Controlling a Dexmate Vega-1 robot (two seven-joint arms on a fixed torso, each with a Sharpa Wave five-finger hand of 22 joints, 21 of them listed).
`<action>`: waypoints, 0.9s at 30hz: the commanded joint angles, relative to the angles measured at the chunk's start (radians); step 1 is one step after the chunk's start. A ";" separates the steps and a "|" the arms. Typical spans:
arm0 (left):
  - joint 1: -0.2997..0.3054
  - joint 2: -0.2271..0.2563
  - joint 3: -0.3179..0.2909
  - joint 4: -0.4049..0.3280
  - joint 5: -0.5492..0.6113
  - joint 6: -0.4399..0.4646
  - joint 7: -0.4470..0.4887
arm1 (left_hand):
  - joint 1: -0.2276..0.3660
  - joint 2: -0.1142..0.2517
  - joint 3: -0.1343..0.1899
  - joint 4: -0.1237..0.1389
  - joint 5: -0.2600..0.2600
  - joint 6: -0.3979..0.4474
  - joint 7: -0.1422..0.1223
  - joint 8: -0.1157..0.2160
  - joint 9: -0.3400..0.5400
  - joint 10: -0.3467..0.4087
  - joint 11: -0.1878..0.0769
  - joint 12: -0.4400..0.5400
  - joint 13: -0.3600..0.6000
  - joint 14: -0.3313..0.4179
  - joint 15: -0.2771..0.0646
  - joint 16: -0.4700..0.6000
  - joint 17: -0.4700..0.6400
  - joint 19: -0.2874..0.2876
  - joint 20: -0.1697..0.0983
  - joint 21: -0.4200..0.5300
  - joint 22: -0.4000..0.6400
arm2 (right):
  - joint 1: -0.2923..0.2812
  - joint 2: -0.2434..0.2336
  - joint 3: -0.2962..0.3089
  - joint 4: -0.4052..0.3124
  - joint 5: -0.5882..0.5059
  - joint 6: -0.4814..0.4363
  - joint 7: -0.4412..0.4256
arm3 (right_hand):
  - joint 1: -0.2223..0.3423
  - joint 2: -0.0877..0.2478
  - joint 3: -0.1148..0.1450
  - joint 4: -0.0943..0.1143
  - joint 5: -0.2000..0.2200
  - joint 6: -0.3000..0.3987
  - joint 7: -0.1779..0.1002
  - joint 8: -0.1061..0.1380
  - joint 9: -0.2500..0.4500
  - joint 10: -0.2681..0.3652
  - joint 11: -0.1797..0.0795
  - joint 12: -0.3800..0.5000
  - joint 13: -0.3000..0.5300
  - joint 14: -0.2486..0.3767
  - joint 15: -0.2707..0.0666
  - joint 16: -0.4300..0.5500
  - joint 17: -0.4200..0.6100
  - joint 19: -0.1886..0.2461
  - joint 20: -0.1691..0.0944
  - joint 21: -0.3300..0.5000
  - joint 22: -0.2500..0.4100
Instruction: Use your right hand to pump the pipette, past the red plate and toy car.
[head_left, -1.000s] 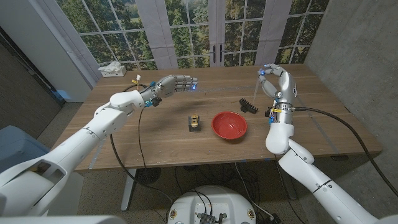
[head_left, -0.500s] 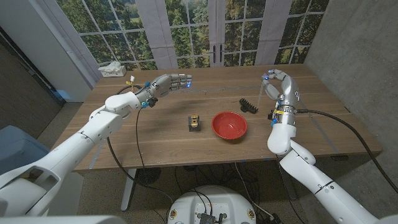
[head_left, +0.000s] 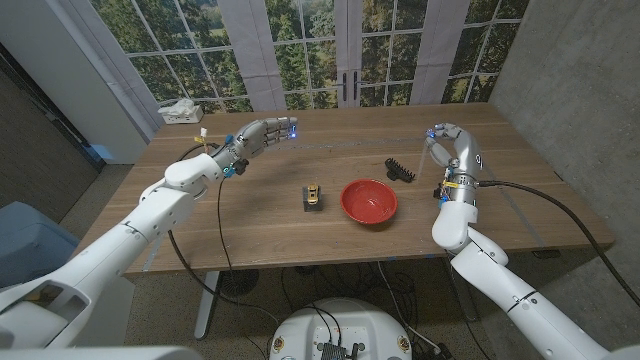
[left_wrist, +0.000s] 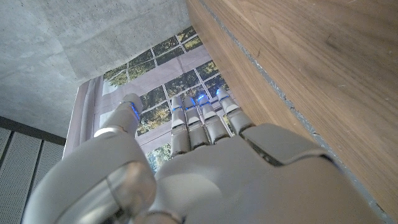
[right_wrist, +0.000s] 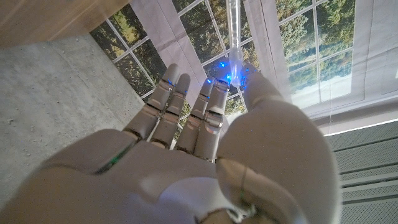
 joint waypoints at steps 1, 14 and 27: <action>0.054 -0.014 -0.039 -0.013 -0.030 -0.031 0.126 | 0.015 0.002 -0.002 0.001 0.002 -0.013 -0.003 -0.003 -0.001 -0.009 0.002 0.004 0.000 -0.009 -0.003 0.003 -0.001 -0.004 0.001 -0.003 0.005 | 0.022 -0.012 -0.013 0.037 0.050 -0.057 0.014 | -0.004 0.009 0.003 0.001 -0.003 0.001 0.007 -0.006 -0.001 0.003 0.008 -0.003 0.006 0.006 -0.155 0.007 0.004 0.003 0.004 0.005 0.003; 0.096 -0.040 -0.072 -0.009 -0.043 -0.062 0.199 | 0.017 0.004 -0.005 0.001 0.002 -0.024 -0.007 -0.001 -0.002 -0.027 0.004 0.007 -0.001 -0.044 -0.002 0.001 -0.002 -0.018 -0.001 -0.006 0.005 | 0.042 -0.023 -0.028 0.061 0.080 -0.121 0.011 | -0.006 0.010 0.004 0.001 -0.004 -0.003 0.013 -0.011 -0.003 0.002 0.018 -0.005 0.006 0.004 -0.154 0.007 0.006 0.002 0.004 0.007 0.003; 0.127 -0.069 -0.098 -0.004 -0.064 -0.100 0.233 | 0.018 0.003 -0.010 0.002 0.002 -0.079 -0.037 -0.009 -0.003 -0.078 0.008 0.002 -0.002 -0.069 -0.011 0.003 -0.003 -0.017 0.000 -0.004 0.005 | 0.064 -0.033 -0.040 0.082 0.123 -0.186 0.029 | -0.008 0.013 0.004 0.001 -0.005 -0.018 0.013 -0.020 -0.006 -0.005 0.023 -0.013 0.001 0.003 -0.154 0.008 0.010 0.002 0.004 0.009 0.004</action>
